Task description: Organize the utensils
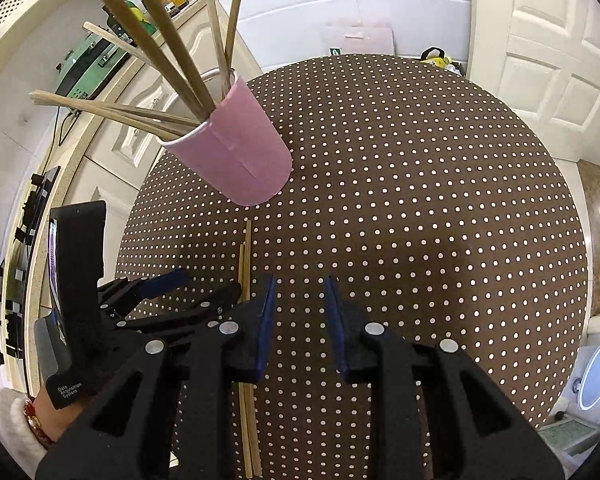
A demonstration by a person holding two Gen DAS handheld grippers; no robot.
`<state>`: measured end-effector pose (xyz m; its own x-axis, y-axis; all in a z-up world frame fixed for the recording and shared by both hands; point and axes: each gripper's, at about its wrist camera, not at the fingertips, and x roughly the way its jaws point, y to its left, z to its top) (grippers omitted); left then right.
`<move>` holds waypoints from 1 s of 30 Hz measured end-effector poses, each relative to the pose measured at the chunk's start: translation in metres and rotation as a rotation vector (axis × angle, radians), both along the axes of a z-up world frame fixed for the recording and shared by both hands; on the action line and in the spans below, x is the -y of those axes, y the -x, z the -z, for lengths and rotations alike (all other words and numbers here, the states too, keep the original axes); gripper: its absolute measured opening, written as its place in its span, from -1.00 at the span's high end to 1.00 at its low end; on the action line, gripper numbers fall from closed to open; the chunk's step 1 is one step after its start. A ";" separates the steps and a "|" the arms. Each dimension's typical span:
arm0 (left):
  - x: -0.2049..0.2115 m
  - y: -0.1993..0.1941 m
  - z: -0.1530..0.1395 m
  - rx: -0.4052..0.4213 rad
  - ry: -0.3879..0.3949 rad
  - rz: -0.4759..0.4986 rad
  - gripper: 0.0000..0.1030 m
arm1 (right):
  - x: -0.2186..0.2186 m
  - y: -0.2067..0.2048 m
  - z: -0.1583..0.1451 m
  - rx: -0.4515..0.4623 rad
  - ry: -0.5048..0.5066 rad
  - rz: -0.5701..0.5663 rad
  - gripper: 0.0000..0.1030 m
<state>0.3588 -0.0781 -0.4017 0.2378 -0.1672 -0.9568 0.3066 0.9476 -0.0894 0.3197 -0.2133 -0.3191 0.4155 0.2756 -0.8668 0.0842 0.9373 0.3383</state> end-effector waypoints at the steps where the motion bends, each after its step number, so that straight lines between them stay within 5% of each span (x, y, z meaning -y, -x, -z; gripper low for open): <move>1: 0.001 -0.003 0.001 -0.004 -0.003 -0.001 -0.37 | 0.000 -0.001 0.001 -0.003 -0.001 -0.001 0.55; 8: 0.016 -0.005 0.006 0.022 -0.081 0.030 -0.32 | 0.002 -0.011 0.005 -0.014 -0.003 -0.020 0.55; 13: -0.001 -0.004 0.002 0.040 -0.068 0.020 0.36 | -0.004 -0.018 0.012 -0.038 -0.009 -0.042 0.55; 19: -0.028 -0.014 0.005 0.009 -0.017 -0.022 0.74 | -0.028 -0.030 0.026 -0.089 -0.018 -0.096 0.55; 30: -0.070 -0.013 -0.012 -0.009 0.066 -0.080 0.90 | -0.069 -0.054 0.055 -0.186 0.046 -0.199 0.55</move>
